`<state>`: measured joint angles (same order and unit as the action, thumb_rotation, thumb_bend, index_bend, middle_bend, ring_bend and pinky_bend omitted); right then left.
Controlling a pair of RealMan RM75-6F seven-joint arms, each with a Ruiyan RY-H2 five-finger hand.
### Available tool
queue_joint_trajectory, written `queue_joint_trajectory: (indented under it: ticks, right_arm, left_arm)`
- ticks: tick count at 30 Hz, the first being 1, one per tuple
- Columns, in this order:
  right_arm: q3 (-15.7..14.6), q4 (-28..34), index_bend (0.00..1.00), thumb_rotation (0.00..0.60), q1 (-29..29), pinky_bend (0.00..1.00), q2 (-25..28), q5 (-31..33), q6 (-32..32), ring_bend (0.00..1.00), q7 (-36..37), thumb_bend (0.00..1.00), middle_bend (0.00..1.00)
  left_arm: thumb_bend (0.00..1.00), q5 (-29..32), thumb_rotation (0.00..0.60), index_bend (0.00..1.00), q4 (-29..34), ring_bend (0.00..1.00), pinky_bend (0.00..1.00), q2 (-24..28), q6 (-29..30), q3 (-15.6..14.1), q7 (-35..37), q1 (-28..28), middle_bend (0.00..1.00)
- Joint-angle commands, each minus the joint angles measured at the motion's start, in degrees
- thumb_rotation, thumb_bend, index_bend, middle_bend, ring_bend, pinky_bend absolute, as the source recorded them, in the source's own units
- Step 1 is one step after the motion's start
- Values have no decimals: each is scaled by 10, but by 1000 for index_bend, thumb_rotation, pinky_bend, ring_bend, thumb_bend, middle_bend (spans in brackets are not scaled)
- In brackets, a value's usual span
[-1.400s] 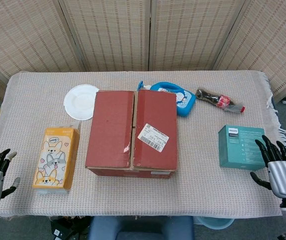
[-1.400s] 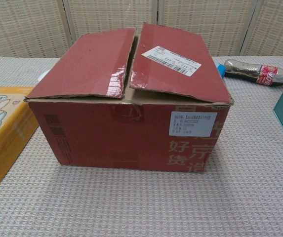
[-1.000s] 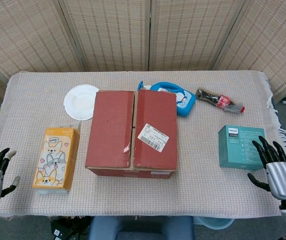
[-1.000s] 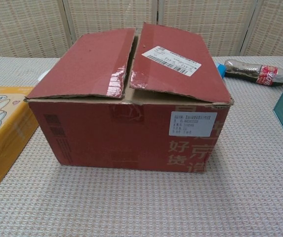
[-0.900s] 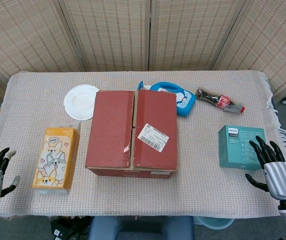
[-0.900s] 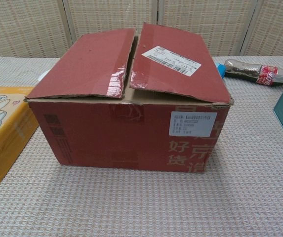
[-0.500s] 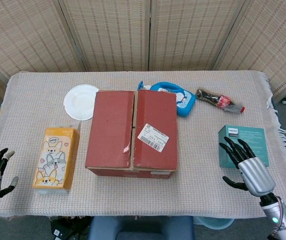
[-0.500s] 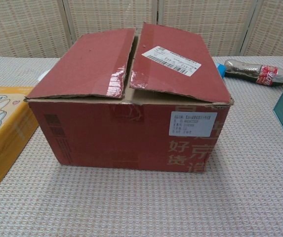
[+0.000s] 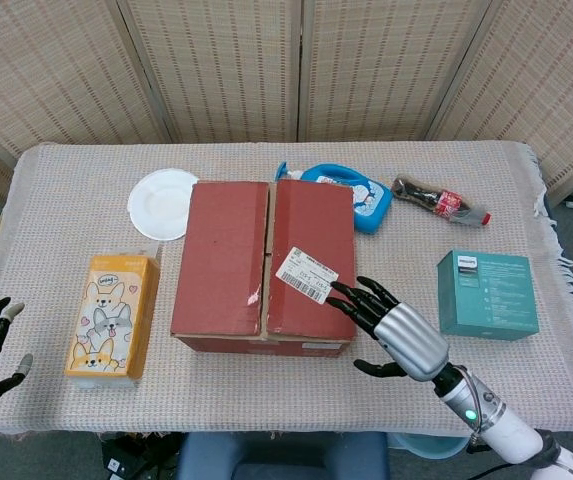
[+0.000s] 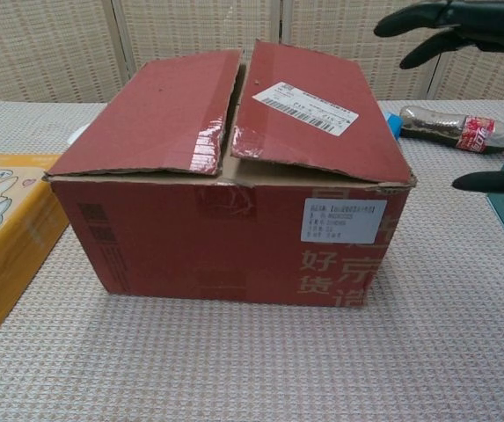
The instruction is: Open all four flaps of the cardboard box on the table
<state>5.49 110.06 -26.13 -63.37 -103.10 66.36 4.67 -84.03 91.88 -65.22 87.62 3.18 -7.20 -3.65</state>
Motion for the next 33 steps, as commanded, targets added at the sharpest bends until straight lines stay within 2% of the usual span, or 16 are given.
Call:
queue_joint_trajectory:
  ticks: [1,8,16,33]
  right_arm:
    - [18,3,0,600,-27,0,-23,15,-26,125,-17,233,30]
    - [45,-17,0,600,-80,0,-80,65,-75,124,-47,233,30]
    - [65,-53,0,600,-123,0,-132,107,-100,124,-57,233,30]
    - [67,-119,0,600,-162,0,-192,148,-99,126,-67,233,31]
  left_arm:
    - [372,0,600,181,1,157,0,1,0,0,-1,1,129]
    - [372,1,600,181,2,157,0,3,2,0,0,3,128]
    - [372,3,600,181,0,157,0,5,-1,0,0,3,128]
    - [372,6,600,182,-5,157,0,4,-3,0,2,4,129]
